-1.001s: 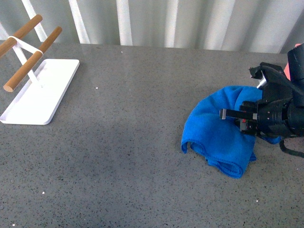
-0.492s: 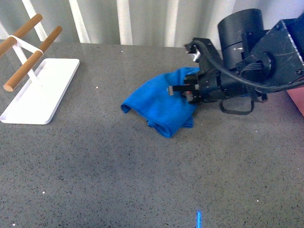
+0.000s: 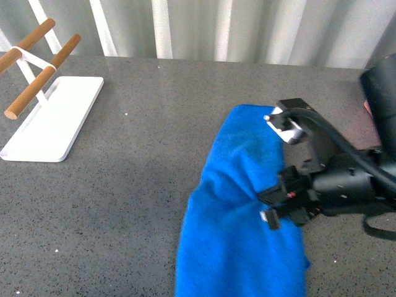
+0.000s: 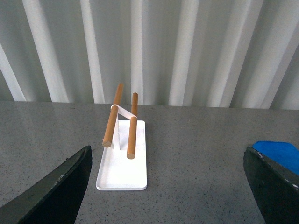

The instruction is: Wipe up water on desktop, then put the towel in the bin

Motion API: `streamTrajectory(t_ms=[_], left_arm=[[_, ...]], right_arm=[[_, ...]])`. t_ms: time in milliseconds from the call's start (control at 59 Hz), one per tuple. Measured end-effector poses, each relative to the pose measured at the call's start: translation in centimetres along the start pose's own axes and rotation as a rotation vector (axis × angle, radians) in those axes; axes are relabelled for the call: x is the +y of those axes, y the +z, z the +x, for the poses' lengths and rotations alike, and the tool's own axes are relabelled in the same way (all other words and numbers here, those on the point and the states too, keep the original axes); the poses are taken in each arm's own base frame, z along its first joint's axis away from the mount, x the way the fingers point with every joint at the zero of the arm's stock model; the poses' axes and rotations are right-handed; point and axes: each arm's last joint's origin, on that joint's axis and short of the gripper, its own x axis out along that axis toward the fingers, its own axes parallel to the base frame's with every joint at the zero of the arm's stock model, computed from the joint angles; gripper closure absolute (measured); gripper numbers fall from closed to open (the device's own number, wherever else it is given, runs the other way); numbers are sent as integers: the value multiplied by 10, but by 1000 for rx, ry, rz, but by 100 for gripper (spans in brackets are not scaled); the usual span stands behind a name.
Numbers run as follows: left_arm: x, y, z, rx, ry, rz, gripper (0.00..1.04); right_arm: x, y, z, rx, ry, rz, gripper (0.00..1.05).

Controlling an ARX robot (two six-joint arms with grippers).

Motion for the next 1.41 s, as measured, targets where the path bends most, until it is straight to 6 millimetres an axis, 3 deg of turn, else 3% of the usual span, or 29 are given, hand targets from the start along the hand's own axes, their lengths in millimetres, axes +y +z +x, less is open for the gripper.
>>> streamTrajectory(t_ms=[153, 305, 594, 882, 1001, 1153, 1306, 1408], left_arm=[[0, 0, 0, 0, 0, 0, 7], [0, 0, 0, 0, 0, 0, 7], [0, 0, 0, 0, 0, 0, 7], [0, 0, 0, 0, 0, 0, 7], [0, 0, 0, 0, 0, 0, 7], [0, 0, 0, 0, 0, 0, 7], [0, 0, 0, 0, 0, 0, 7], [0, 0, 0, 0, 0, 0, 7]], right_arm=[[2, 9, -38, -63, -5, -51, 102], [-3, 13, -58, -88, -29, -64, 102], [-36, 6, -108, -107, -117, -46, 102], [-65, 8, -135, -138, -214, -50, 102], [-76, 27, -149, -192, -256, -71, 102], [-81, 76, -180, -295, -293, -126, 102], [-88, 112, -227, -415, -357, -148, 102], [-98, 121, -270, -497, -427, -134, 102]])
